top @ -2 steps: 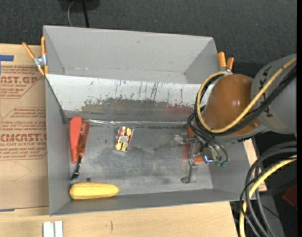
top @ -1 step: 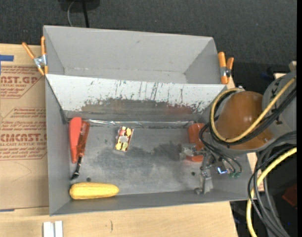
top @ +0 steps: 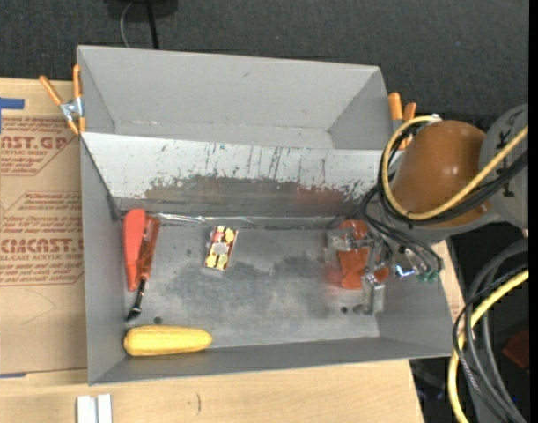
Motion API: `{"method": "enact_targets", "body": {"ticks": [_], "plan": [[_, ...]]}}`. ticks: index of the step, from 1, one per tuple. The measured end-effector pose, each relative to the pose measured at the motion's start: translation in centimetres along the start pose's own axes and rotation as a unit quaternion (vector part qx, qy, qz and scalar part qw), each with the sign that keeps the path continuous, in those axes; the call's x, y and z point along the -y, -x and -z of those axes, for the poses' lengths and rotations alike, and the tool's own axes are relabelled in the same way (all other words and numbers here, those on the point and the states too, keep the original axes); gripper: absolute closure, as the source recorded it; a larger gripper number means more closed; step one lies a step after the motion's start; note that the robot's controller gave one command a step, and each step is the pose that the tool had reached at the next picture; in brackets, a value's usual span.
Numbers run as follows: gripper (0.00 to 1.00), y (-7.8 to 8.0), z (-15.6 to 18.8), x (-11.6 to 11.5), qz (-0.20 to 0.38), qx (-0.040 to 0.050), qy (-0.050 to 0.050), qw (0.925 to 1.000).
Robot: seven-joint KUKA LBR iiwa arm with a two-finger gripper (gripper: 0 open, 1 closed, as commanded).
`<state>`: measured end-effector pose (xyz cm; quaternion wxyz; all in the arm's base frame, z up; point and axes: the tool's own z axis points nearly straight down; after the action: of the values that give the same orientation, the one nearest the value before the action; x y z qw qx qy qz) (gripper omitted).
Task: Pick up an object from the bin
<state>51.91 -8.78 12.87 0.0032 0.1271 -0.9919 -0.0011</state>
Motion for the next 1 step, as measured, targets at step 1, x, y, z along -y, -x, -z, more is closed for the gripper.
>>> {"method": "enact_targets", "body": {"ticks": [1], "plan": [[0.00,2.06,2.97,1.08,0.137,0.0081,-0.004,0.9905]]}}
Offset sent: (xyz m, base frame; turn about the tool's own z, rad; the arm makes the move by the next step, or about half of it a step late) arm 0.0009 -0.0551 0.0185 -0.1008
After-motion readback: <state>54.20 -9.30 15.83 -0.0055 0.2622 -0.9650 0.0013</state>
